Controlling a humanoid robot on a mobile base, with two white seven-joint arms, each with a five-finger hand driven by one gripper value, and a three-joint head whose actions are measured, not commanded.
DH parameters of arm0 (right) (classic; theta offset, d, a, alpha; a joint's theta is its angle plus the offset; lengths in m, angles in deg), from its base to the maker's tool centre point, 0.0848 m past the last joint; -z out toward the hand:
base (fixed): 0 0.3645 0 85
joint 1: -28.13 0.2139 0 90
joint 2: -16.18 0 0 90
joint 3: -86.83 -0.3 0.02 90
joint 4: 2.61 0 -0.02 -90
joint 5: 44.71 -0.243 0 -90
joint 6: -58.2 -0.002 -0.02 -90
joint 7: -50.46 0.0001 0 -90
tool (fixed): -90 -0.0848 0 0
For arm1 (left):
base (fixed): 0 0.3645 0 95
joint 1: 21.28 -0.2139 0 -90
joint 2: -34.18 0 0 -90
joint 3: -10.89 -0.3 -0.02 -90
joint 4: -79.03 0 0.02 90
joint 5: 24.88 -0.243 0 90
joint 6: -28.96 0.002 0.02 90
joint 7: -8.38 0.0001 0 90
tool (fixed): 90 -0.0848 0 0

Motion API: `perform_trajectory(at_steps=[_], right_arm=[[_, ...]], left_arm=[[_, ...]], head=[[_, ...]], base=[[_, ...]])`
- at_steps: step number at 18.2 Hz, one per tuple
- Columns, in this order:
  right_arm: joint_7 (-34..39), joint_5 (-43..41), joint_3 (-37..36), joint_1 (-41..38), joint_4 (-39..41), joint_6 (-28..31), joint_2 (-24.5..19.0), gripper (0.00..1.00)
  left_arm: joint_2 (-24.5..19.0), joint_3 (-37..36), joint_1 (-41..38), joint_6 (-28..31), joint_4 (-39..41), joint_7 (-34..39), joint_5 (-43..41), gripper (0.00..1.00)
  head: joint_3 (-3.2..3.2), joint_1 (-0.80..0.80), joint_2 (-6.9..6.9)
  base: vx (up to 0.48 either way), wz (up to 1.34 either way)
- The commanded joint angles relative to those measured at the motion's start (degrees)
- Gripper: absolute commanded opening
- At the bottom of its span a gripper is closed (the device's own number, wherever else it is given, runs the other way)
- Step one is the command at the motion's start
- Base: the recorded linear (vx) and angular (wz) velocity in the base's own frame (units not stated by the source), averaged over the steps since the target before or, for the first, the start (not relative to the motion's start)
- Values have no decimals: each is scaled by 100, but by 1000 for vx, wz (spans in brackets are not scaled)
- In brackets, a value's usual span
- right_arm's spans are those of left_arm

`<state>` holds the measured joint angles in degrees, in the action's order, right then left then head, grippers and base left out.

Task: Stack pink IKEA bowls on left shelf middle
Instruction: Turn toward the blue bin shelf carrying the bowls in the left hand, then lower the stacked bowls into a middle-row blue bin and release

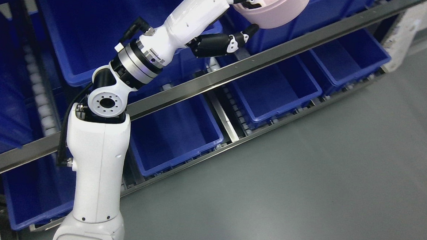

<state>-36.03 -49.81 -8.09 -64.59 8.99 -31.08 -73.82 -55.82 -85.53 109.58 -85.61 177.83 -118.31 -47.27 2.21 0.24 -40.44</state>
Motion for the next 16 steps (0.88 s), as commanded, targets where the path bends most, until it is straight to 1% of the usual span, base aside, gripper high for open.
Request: perform_trajectory(at_steps=[1,7,14,16], right_arm=[[0,0,0,0,0,-1,100,100],[0,0,0,0,0,-1,100,100],[0,0,0,0,0,-1,100,100],[0,0,0,0,0,-1,100,100]], left_arm=[[-100,-421,493,312,53,-41,-20,4],[-100,-430,660,506,44,-41,-38,4],[-100,-421,950,778,9,-67,-46,5],[-100,-421,1029,1084,0,-172,-55,5]], head=[[0,0,0],[0,0,0],[0,0,0],[0,0,0]], base=[[62,680],[51,484],[39,238],[31,173]])
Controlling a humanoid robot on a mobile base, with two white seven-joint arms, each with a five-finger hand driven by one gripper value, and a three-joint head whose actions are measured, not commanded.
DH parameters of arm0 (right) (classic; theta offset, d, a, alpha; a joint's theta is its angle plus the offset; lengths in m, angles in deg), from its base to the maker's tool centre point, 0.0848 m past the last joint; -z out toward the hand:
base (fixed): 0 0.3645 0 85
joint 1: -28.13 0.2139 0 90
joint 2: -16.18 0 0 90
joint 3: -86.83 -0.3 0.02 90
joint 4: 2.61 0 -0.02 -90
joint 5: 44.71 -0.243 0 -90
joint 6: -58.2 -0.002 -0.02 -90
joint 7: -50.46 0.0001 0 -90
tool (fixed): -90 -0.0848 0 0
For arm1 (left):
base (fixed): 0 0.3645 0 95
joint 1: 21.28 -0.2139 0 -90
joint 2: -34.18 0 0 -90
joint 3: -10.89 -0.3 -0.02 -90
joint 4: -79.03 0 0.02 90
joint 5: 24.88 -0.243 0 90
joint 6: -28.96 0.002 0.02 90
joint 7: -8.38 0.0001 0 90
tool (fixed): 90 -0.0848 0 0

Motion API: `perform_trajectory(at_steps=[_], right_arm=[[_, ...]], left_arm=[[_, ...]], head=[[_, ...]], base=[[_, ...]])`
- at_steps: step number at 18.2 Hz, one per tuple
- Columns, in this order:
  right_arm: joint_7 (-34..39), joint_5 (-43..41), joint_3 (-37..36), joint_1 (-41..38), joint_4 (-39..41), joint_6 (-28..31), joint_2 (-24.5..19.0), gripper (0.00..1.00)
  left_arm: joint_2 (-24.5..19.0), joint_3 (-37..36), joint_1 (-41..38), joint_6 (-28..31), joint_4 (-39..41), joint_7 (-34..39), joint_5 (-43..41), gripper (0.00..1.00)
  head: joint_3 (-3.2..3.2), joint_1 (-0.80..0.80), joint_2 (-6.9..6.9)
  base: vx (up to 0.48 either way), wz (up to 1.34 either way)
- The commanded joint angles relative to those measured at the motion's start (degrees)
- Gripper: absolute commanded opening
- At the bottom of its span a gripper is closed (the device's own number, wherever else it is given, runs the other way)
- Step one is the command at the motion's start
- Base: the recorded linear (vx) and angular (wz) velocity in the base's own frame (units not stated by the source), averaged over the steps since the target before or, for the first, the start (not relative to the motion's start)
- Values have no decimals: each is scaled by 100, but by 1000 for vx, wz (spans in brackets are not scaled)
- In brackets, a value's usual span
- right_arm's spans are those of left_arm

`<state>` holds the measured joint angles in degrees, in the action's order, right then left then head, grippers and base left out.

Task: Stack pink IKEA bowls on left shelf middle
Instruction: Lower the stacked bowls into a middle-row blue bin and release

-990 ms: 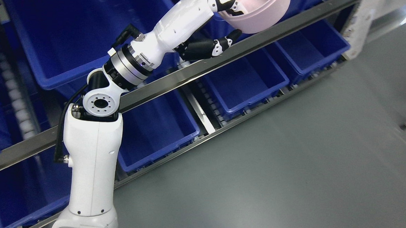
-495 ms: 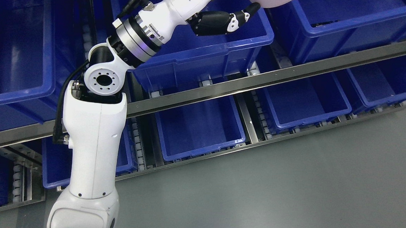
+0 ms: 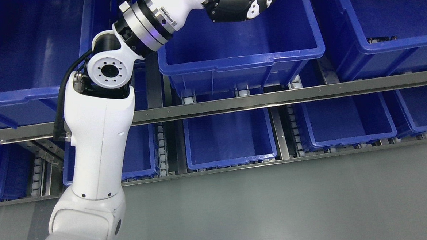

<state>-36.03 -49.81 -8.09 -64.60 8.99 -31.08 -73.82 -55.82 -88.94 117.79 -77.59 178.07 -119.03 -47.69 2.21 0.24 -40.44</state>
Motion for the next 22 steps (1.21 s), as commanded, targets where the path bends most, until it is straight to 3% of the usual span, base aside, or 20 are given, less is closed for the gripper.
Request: perform_trajectory(at_steps=[1,5,17,19,20,22], right_arm=[[0,0,0,1,0,-1,100,100],[0,0,0,1,0,-1,100,100],[0,0,0,1,0,-1,100,100],[0,0,0,1,0,-1,100,100],[0,0,0,1,0,-1,100,100],[0,0,0,1,0,-1,100,100]], left_arm=[[-100,-89,251,589,-51,-343,-48,5],[-100,-89,366,1223,-384,-889,-434,5],[-100,-590,560,1260,-1844,-1260,-822,10],[-100,-582,542,1251,-1871,-1234,-822,23],[-100,-564,542,1251,-1871,-1216,-822,40],[-100,-503,559,1251,-1862,-1199,-813,50]], head=[[0,0,0],[0,0,0],[0,0,0],[0,0,0],[0,0,0],[0,0,0]], base=[[24,59],[14,74],[21,83],[-3,-11],[-7,-22],[0,0]])
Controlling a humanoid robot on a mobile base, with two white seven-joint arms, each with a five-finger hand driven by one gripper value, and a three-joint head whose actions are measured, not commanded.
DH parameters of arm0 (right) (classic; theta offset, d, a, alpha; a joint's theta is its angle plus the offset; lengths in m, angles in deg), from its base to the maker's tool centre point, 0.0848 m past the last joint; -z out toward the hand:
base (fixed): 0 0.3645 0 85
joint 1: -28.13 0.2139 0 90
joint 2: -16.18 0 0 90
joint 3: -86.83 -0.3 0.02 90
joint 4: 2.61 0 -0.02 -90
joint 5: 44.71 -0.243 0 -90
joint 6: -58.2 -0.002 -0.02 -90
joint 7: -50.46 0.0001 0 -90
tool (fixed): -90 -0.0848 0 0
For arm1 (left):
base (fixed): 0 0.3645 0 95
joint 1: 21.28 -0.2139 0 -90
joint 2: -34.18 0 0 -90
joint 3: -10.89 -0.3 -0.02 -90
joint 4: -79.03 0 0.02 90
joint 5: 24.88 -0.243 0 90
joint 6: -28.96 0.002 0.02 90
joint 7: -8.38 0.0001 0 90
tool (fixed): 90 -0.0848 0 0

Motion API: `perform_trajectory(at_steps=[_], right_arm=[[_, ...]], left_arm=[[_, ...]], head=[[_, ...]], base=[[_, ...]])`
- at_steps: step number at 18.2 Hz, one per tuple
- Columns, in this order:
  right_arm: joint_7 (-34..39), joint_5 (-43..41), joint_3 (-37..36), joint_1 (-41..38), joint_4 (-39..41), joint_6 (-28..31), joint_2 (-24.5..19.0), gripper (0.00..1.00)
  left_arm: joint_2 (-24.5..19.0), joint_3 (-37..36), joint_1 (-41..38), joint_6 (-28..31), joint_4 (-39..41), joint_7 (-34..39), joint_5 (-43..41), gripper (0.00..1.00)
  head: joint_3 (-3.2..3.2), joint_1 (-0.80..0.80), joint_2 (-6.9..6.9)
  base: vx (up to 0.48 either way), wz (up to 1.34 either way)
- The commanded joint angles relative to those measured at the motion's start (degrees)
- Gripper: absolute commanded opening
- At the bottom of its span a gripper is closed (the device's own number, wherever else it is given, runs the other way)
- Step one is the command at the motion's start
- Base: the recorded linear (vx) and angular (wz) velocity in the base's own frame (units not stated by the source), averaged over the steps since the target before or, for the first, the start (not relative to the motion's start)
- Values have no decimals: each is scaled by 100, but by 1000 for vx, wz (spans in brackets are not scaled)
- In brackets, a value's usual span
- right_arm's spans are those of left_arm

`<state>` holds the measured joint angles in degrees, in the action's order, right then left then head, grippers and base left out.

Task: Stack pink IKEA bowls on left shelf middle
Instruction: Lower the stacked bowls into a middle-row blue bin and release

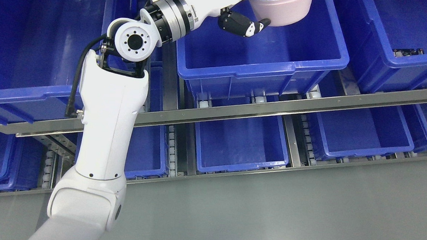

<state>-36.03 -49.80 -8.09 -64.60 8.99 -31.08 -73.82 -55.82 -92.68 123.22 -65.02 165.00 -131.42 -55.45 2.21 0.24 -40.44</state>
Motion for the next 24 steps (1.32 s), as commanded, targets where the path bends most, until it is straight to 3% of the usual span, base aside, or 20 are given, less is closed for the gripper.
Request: perform_trajectory(at_steps=[1,3,5,7,10,11,15,24], right_arm=[[0,0,0,1,0,-1,100,100],[0,0,0,1,0,-1,100,100],[0,0,0,1,0,-1,100,100],[0,0,0,1,0,-1,100,100],[0,0,0,-8,0,-1,100,100],[0,0,0,0,0,-1,100,100],[0,0,0,1,0,-1,100,100],[0,0,0,1,0,-1,100,100]], left_arm=[[-100,-93,52,-6,-528,49,-28,55],[-100,143,70,-6,-501,84,-2,62],[-100,669,87,-33,-501,485,33,79],[-100,839,87,-15,-510,2131,836,90],[-100,822,-9,37,-493,4927,3068,93],[-100,795,-96,46,-414,5388,3379,94],[-100,733,-869,625,454,5463,3409,100],[-100,373,-2301,670,1475,5472,3409,100]], head=[[0,0,0],[0,0,0],[0,0,0],[0,0,0],[0,0,0],[0,0,0],[0,0,0],[0,0,0]], base=[[0,0],[0,0],[0,0],[0,0],[1,-30],[0,0],[0,0],[0,-2]])
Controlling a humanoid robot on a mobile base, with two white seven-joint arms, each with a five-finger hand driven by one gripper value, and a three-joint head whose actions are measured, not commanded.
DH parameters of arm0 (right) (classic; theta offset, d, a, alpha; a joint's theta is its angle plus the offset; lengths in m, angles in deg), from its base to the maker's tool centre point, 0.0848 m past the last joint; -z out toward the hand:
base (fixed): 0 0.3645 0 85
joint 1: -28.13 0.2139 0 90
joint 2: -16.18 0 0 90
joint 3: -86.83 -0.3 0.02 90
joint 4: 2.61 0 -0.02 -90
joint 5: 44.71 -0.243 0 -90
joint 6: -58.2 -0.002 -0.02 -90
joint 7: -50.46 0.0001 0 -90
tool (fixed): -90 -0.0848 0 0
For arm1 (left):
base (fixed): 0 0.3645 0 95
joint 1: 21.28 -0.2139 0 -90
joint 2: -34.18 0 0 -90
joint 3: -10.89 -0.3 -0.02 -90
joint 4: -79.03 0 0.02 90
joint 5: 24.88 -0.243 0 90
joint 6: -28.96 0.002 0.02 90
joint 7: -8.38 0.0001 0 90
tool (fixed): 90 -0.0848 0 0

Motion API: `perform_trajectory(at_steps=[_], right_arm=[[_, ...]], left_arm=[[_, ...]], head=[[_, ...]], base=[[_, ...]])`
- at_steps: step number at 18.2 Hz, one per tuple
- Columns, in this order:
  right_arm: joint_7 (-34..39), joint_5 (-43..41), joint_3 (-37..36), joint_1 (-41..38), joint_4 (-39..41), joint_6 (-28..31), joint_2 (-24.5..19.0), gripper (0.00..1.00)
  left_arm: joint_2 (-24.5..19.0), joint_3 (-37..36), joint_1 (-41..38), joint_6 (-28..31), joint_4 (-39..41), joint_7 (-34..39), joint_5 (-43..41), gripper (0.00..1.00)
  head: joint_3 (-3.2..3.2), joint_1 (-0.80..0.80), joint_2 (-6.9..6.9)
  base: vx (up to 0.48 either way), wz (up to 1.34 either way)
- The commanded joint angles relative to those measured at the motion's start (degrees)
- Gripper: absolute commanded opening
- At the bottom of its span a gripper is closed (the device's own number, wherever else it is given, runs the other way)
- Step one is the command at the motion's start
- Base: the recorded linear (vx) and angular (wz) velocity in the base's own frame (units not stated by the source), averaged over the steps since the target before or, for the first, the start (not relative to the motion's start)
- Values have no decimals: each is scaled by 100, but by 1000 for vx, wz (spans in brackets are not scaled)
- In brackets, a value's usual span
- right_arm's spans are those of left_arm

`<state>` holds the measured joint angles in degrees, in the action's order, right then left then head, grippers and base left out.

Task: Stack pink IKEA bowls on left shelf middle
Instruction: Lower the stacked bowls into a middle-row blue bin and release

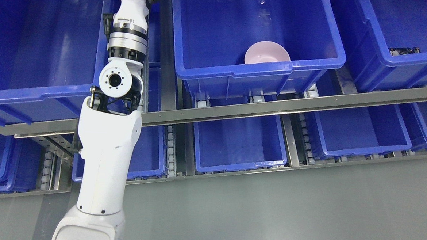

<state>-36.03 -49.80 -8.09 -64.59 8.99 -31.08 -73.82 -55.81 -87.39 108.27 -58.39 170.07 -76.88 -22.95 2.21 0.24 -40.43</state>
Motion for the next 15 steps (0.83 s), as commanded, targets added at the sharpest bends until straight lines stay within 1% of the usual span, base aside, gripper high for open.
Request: perform_trajectory(at_steps=[1,4,8,11,15], right_arm=[[0,0,0,0,0,-1,100,100],[0,0,0,0,0,-1,100,100],[0,0,0,0,0,-1,100,100],[0,0,0,0,0,-1,100,100],[0,0,0,0,0,-1,100,100]], left_arm=[[-100,-156,-948,7,1004,18,158,100],[-100,-156,-1247,-2,1004,18,158,100],[-100,-156,-1257,16,1004,9,158,100],[-100,-148,-1257,182,1004,17,158,100],[-100,-130,-1257,183,1004,9,158,100]], head=[[0,0,0],[0,0,1],[0,0,1],[0,0,1],[0,0,1]], base=[[0,0],[-16,-2],[-12,-41],[-14,-6],[-17,-50]])
